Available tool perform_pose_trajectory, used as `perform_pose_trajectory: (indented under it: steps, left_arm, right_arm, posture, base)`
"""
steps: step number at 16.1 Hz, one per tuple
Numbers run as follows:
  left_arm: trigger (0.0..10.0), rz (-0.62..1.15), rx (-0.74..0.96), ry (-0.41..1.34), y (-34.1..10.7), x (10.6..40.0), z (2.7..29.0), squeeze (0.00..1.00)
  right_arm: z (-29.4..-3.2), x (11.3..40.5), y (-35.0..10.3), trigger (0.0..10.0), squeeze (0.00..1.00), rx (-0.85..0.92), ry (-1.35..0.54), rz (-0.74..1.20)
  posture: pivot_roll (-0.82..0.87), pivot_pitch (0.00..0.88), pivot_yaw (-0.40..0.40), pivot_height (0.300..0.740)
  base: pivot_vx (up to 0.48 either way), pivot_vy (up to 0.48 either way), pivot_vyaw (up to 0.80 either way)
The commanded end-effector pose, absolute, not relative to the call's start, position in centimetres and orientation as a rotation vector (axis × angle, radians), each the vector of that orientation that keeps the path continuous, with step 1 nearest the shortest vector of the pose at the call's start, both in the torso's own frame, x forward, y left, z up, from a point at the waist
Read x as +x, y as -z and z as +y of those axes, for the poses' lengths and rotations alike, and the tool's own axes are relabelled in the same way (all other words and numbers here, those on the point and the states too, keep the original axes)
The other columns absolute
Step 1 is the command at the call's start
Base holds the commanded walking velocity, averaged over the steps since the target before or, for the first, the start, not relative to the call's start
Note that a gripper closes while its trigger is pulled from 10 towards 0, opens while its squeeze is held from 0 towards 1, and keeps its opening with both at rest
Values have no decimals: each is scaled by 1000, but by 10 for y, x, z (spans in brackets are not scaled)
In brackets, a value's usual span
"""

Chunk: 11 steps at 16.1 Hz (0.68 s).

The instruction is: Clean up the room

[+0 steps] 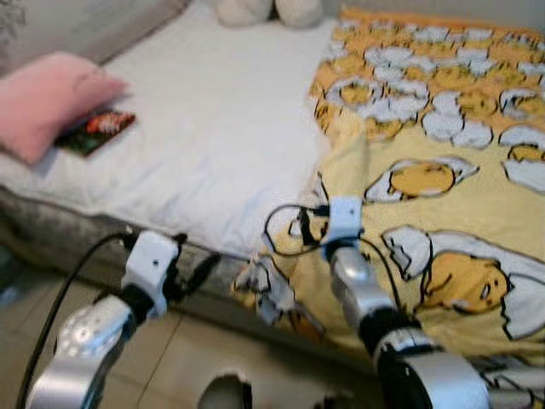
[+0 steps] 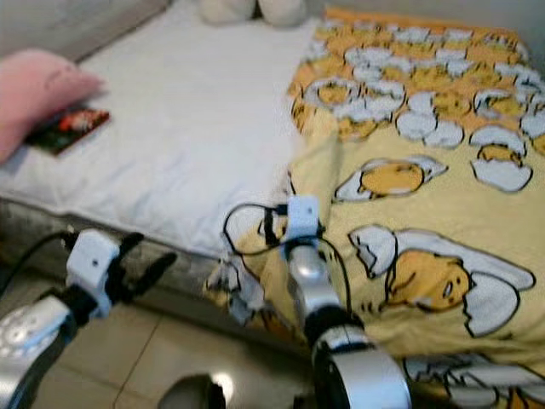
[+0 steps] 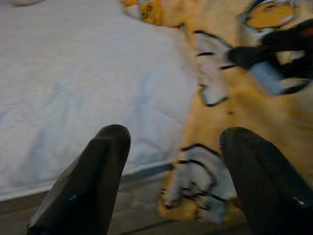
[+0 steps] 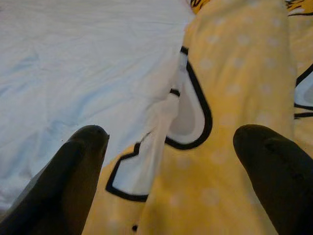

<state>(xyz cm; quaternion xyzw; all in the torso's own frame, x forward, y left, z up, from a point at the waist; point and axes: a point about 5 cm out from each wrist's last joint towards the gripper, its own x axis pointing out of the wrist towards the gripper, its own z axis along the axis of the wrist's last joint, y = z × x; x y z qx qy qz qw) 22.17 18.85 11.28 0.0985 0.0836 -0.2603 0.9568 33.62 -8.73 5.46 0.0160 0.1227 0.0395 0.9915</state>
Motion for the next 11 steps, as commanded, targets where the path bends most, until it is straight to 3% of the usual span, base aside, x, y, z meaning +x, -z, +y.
perform_pose_trajectory:
  steps: [1, 4, 5, 6, 11]
  left_arm:
    - [10000, 188, 183, 571, -118, 214, 185, 0]
    - [10000, 221, 177, 606, -118, 203, 177, 0]
    - [10000, 230, 163, 611, -118, 200, 175, 0]
    - [10000, 239, 153, 610, -117, 198, 173, 0]
    - [10000, 236, 103, 588, -121, 202, 169, 0]
  right_arm:
    - [-85, 340, -56, 10000, 0, -9, -73, 273]
    - [-77, 338, -48, 10000, 0, -51, -94, 378]
    - [-75, 336, -45, 2824, 0, -67, -98, 407]
    - [-74, 333, -40, 0, 0, -67, -100, 438]
    - [-65, 328, -35, 0, 0, -28, -127, 475]
  posture:
    - [308, 146, 49, 710]
    - [328, 170, 38, 710]
    - [330, 173, 35, 710]
    - [331, 178, 33, 710]
    - [317, 188, 42, 710]
  base:
    - [0, 0, 0]
    - [0, 0, 0]
    - [0, 0, 0]
    - [0, 0, 0]
    - [0, 0, 0]
